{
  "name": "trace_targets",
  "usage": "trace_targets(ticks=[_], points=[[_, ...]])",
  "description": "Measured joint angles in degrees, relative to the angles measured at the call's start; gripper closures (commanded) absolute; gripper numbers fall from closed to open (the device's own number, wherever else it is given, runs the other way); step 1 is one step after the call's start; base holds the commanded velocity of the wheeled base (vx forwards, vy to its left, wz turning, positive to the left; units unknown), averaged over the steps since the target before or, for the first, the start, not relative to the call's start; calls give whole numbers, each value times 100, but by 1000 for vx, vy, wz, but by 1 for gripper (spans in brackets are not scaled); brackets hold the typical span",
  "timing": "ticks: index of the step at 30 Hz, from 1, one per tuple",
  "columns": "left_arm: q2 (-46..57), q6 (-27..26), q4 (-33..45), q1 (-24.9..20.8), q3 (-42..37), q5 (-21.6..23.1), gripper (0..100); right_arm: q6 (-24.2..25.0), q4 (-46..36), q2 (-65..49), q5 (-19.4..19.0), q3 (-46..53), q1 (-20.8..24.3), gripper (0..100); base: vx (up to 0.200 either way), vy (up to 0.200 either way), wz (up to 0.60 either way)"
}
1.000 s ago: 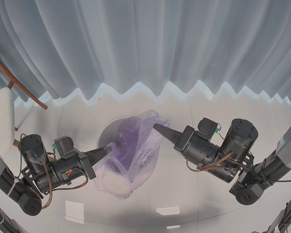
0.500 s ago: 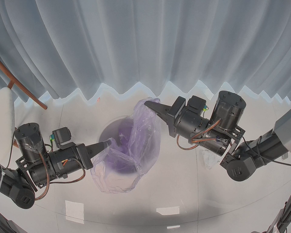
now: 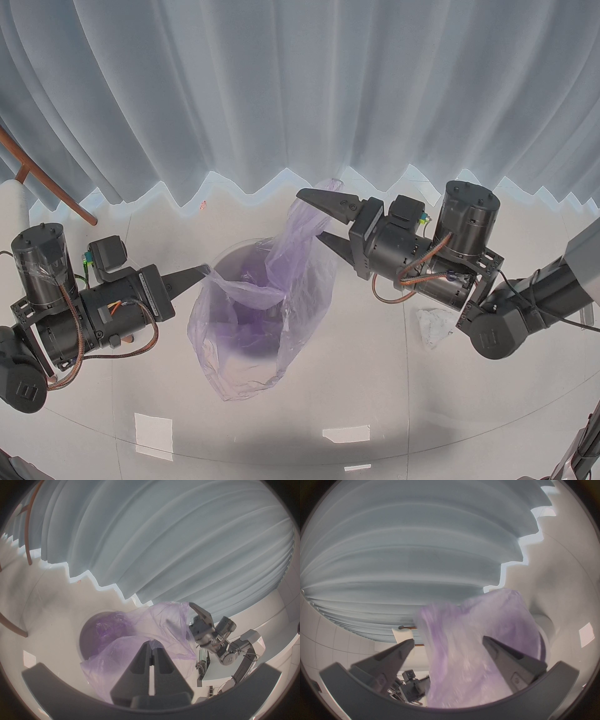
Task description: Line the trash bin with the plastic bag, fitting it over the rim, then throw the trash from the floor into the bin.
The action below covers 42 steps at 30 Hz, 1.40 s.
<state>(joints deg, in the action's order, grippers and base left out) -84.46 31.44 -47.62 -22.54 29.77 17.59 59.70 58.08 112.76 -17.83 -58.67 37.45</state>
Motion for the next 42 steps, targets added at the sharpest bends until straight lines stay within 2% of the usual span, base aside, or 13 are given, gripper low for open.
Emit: trace_targets(ticks=[6,12,16,21,28,33,37,38,42], points=[[41,4,29,11,30,-27,100,-597,-22,-614,-9,1339,111,0,0,0,0],[41,9,49,2,41,-41,100,-1399,-38,-1213,13,2899,246,0,0,0,0],[45,6,55,-9,40,-49,100,-1648,-33,-1412,243,3484,400,0,0,0,0],[56,9,62,-26,29,-52,100,-1886,-30,-1353,983,3388,709,0,0,0,0],[69,6,60,-67,10,-55,100,-1987,-71,-916,1462,2761,1059,0,0,0,0],[74,1,60,-144,-28,-55,100,-2004,-77,-502,2188,2370,1117,0,0,0,0],[76,1,62,-184,-45,-55,100,-2094,-79,-299,2441,2221,1164,0,0,0,0],[76,1,62,-188,-48,-55,100,-2110,-79,-267,2520,2199,1167,100,0,0,0],[76,-21,62,-194,-100,-52,100,-2130,-2,-201,2683,2191,1095,100,0,0,0]])
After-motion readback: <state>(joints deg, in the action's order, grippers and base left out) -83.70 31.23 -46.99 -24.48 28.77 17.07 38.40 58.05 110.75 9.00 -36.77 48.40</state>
